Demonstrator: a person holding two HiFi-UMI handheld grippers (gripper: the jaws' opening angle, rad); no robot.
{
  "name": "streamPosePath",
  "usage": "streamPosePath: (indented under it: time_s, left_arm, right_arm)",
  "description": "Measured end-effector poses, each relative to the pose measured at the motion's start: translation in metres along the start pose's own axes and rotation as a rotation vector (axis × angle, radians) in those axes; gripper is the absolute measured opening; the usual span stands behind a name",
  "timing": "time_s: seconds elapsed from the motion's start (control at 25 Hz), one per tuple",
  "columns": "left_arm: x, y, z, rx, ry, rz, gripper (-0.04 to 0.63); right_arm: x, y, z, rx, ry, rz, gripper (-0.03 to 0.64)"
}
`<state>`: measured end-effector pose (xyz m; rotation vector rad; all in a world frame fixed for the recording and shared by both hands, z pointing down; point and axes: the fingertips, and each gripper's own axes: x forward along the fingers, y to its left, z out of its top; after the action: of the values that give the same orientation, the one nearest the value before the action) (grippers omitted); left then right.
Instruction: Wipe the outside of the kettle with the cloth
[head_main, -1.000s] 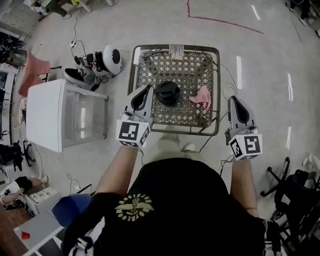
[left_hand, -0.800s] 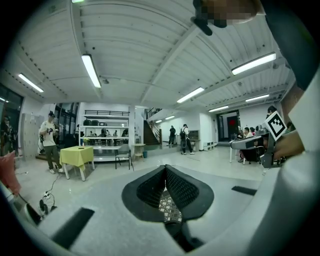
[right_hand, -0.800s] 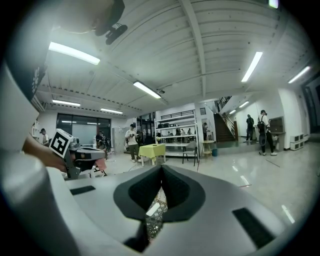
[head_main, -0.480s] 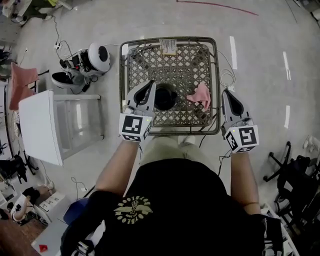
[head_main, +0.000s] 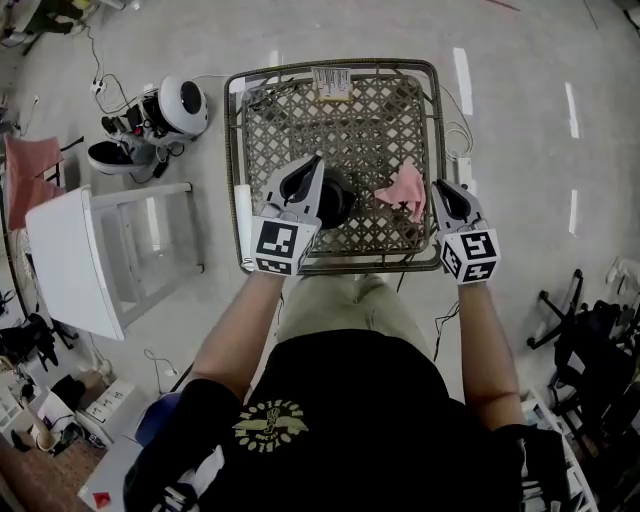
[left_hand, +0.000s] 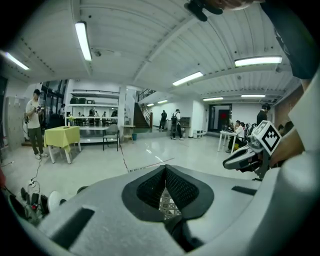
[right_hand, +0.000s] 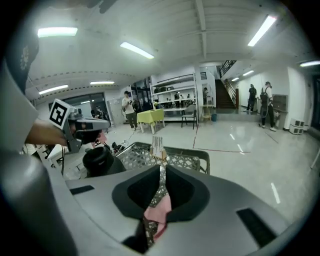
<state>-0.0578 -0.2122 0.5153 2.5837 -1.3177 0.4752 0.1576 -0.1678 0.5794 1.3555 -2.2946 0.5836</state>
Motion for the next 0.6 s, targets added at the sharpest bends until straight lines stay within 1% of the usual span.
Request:
streamPosePath:
  time_s: [0.08, 0.16, 0.2, 0.24, 0.32, 0.44, 0.52, 0.6]
  left_arm:
    - [0.004, -0.002, -0.005, -0.001, 0.005, -0.017, 0.008]
    - [0.009, -0.005, -0.011, 0.007, 0.020, -0.038, 0.008]
    - [0.012, -0.006, -0.014, 0.012, 0.031, -0.045, 0.008]
    - [0.015, -0.006, -0.017, 0.015, 0.042, -0.048, 0.008]
    - [0.017, -0.006, -0.020, 0.026, 0.056, -0.047, 0.008]
    - [0.018, -0.009, -0.023, 0.062, 0.069, -0.045, 0.008]
    - [0.020, -0.013, -0.027, 0.092, 0.084, -0.053, 0.008]
    - [0.022, -0.014, -0.031, 0.089, 0.095, -0.065, 0.008]
  right_arm:
    - [0.016, -0.002, -0.019, 0.030, 0.048, 0.014, 0.008]
    - [0.032, -0.003, -0.035, 0.092, 0.086, 0.038, 0.012]
    - [0.040, -0.004, -0.043, 0.111, 0.107, 0.051, 0.037]
    - [0.048, -0.005, -0.051, 0.120, 0.131, 0.061, 0.095]
    - [0.062, -0.007, -0.070, 0.114, 0.188, 0.071, 0.151]
    - [0.079, -0.013, -0.105, 0.072, 0.292, 0.064, 0.203]
    - [0.087, -0.016, -0.128, 0.054, 0.359, 0.060, 0.216]
    - [0.093, -0.018, -0.147, 0.052, 0.413, 0.060, 0.218]
